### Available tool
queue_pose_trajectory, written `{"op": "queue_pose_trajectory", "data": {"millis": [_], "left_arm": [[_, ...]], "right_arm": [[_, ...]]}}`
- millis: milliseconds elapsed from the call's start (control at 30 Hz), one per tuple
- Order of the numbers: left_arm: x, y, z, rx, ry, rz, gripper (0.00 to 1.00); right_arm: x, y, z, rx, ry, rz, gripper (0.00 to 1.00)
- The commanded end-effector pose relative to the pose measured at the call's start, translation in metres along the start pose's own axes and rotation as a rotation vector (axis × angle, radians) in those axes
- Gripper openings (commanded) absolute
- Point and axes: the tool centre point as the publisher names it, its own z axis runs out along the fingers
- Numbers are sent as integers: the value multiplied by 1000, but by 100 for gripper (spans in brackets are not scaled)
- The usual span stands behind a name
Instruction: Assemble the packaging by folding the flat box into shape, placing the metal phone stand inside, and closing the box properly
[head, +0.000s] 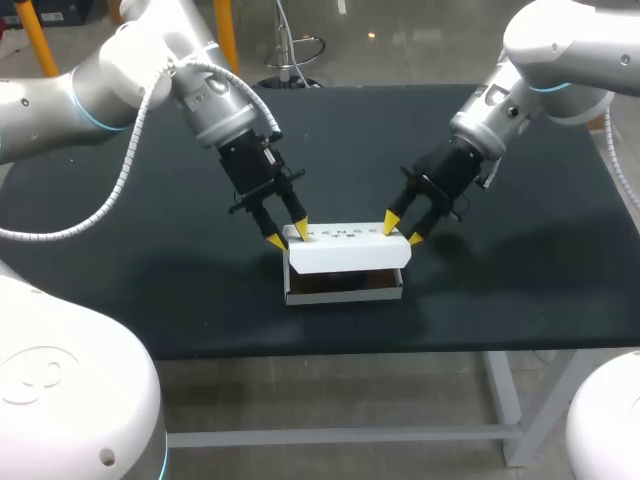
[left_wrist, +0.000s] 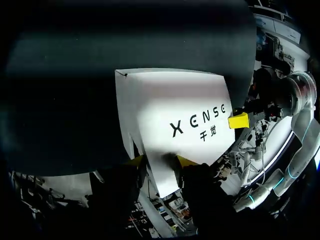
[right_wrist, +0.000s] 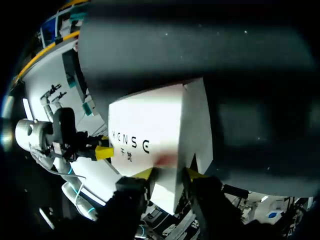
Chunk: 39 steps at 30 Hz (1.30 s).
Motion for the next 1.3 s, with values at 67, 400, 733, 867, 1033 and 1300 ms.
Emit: {"op": "queue_pose_trajectory", "data": {"millis": [67,400,733,867,1033,1300], "left_arm": [[6,-9,2,-32,0,-11,39],[5,-11,0,-71,10,-3,38],[3,-13,-5,-99,21,-3,36],[4,-14,-6,-113,20,-13,36],[5,-15,-8,-125,17,-22,36],[5,-17,-11,-136,20,-34,36]], "right_arm": [[9,8,0,50,-3,0,41],[12,10,-1,66,-2,3,42],[17,10,-3,76,-5,3,41],[19,12,-3,81,-6,4,41],[20,13,-4,89,-6,4,41],[22,14,-6,93,-6,6,41]]}}
